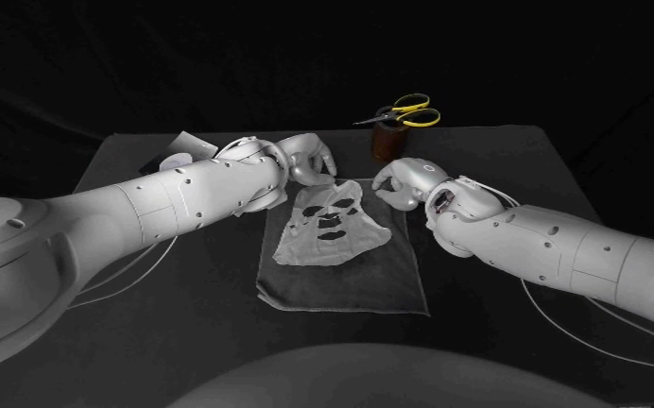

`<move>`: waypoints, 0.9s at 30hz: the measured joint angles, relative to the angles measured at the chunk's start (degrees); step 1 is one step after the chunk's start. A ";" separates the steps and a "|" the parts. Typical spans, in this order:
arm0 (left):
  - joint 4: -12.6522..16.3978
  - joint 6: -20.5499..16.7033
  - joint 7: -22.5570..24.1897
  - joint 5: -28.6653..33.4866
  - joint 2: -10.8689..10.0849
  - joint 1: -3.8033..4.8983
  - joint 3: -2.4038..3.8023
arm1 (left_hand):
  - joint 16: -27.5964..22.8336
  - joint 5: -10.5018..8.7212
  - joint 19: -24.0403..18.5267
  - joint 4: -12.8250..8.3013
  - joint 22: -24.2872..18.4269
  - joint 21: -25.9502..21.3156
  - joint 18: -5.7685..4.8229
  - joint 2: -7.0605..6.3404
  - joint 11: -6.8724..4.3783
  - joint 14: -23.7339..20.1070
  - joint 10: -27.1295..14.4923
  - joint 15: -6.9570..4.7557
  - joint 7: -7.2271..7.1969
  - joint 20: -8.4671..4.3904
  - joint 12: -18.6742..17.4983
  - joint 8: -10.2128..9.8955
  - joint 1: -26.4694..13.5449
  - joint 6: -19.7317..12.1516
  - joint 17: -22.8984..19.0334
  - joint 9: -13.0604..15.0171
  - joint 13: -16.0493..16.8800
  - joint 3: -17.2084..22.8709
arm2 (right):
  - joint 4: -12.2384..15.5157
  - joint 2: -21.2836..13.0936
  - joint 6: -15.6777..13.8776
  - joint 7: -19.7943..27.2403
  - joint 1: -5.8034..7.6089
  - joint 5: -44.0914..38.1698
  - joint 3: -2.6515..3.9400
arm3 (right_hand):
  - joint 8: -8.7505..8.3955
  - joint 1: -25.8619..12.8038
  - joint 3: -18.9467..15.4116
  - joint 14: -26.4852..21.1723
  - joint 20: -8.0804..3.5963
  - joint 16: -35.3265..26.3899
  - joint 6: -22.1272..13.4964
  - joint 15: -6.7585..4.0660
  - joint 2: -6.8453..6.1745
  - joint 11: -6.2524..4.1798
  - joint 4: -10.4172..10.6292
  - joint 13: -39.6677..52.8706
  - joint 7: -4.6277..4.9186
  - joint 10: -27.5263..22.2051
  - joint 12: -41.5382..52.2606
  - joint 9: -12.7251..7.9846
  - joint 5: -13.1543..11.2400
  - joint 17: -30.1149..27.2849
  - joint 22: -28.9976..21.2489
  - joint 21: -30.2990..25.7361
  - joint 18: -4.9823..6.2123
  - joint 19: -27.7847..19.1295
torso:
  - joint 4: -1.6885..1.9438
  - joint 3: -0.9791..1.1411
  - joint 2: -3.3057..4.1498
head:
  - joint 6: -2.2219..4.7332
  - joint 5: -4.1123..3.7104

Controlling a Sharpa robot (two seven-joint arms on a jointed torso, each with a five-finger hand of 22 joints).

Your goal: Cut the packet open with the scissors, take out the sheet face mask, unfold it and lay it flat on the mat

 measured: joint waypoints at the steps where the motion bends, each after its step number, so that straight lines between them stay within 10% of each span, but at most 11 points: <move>1: -0.13 0.08 0.02 -0.19 0.14 0.00 -0.02 | 0.00 0.00 0.00 0.00 0.00 0.00 0.00 0.00 0.00 0.00 0.00 0.00 0.00 0.00 0.00 0.00 0.00 0.00 0.00 0.00 0.07 0.00 | 0.03 -0.05 -0.60 0.35 -0.10 0.28 -0.07 | 0.00 0.00 0.00 0.00 0.00 0.00 0.08 0.00 0.00 0.00 0.00 -0.01 0.07 0.00 0.00 -0.03 0.00 0.00 0.00 0.00 0.00 0.00 | 0.02 0.00 0.01 | 0.00 -0.02; 12: -1.13 0.48 -0.05 -2.29 1.28 -0.04 -0.14 | 0.31 0.00 0.21 -1.19 0.03 0.50 0.00 -0.15 0.07 0.00 2.35 0.00 0.07 -0.21 1.35 -0.87 0.79 0.12 0.00 -0.49 3.20 0.24 | 1.54 0.59 -6.92 7.58 -0.34 6.45 -0.19 | 0.02 0.00 0.00 -0.01 0.00 -0.01 0.38 0.01 0.00 0.00 0.00 0.01 0.37 0.00 0.33 -0.02 0.00 0.00 0.02 0.94 -0.35 0.00 | 0.10 -0.10 0.04 | 0.00 -0.31; 27: -1.43 1.43 -0.66 -4.47 1.71 -0.08 -0.16 | 0.59 0.00 0.21 -2.44 0.04 0.83 -0.89 -0.03 -0.02 0.22 4.08 -0.22 0.00 -0.20 2.36 -1.36 1.60 0.64 0.00 -0.74 5.94 1.18 | -2.85 4.92 -6.97 7.74 -0.07 8.66 -0.10 | -1.32 -1.07 -0.88 -0.10 0.00 -0.22 -0.48 0.10 -1.07 0.20 0.24 0.04 0.57 -0.22 0.10 -0.86 0.00 -0.05 0.04 0.42 -0.38 0.00 | 0.19 -0.15 0.07 | 0.00 -0.57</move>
